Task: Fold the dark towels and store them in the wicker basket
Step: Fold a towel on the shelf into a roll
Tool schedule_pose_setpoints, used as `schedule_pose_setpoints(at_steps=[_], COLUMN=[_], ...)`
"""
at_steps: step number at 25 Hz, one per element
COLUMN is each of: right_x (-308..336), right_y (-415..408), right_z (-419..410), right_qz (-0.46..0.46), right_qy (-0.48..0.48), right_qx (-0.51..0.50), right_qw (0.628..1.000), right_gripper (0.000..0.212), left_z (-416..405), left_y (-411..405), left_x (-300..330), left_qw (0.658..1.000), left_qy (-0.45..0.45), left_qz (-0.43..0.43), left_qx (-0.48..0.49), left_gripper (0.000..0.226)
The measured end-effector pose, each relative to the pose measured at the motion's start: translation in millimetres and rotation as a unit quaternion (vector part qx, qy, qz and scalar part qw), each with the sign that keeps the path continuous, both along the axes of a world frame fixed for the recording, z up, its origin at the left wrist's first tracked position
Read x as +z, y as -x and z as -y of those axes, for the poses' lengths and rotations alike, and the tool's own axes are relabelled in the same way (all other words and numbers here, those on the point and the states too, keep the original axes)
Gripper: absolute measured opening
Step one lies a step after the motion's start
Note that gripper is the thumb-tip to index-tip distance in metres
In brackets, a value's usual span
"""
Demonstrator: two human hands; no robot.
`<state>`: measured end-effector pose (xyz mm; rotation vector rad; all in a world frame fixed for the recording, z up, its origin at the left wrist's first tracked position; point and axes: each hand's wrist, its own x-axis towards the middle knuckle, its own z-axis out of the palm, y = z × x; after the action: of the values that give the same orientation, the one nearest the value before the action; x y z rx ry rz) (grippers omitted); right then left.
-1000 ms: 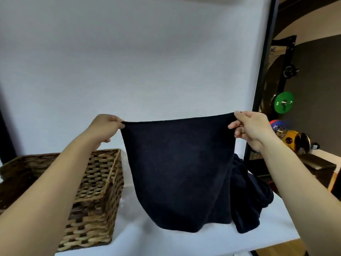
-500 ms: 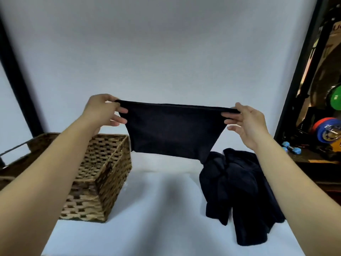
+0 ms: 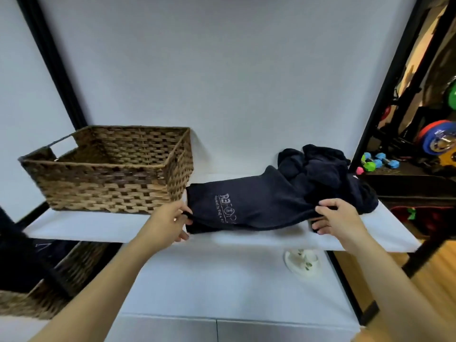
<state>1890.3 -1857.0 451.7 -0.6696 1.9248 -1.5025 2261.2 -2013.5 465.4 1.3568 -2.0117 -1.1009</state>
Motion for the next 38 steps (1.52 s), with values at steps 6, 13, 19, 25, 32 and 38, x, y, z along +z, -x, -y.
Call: schedule_pose_setpoints(at_steps=[6, 13, 19, 25, 32, 38], right_x=[-33.6, -19.7, -4.1, -12.7, 18.0, 20.8], right_y=[-30.7, -21.5, 4.5, 7.8, -91.2, -127.1], right_z=[-45.3, -19.1, 12.7, 34.4, 88.6, 98.0], right_qz=[0.007, -0.085, -0.081, -0.110, -0.256, -0.251], right_qy=[-0.136, -0.049, 0.020, 0.034, 0.165, 0.163], right_qx=[0.042, -0.034, -0.052, -0.019, 0.206, 0.258], right_qw=[0.990, 0.995, 0.995, 0.993, 0.930, 0.919], right_gripper=[0.015, 0.015, 0.019, 0.016, 0.007, 0.017], left_z=[-28.2, -32.1, -21.8, -20.1, -13.2, -6.3], left_y=[-40.1, -8.1, 24.0, 36.0, 82.4, 80.6], left_x=[-72.9, -35.2, -16.2, -19.0, -5.2, -0.7], left_qw=[0.997, 0.976, 0.994, 0.987, 0.961, 0.954], left_qy=[0.047, 0.187, 0.092, 0.132, 0.219, 0.208], left_qz=[0.057, -0.104, -0.060, -0.088, -0.140, -0.211], left_qx=[-0.012, 0.043, 0.005, -0.030, -0.096, -0.049], left_gripper=[0.034, 0.019, 0.017, 0.025, 0.023, 0.026])
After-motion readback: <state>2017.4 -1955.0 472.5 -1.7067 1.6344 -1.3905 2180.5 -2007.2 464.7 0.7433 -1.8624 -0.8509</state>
